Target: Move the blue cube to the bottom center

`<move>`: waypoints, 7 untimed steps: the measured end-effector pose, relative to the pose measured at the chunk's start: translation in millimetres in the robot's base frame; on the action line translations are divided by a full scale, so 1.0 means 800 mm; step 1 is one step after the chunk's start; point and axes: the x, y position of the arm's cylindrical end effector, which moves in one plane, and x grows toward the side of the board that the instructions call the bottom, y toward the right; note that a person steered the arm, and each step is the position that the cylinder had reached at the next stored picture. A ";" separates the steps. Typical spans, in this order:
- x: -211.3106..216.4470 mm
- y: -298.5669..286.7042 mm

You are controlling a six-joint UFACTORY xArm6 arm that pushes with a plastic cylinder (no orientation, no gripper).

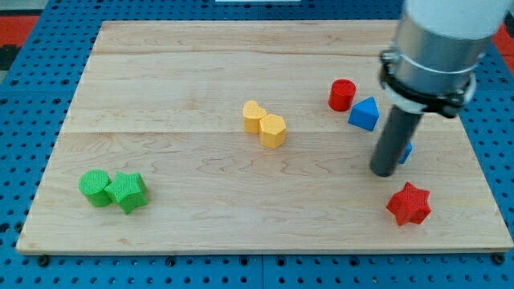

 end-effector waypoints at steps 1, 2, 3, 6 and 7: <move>0.000 0.011; 0.000 0.076; -0.002 0.097; -0.043 0.093; -0.043 0.057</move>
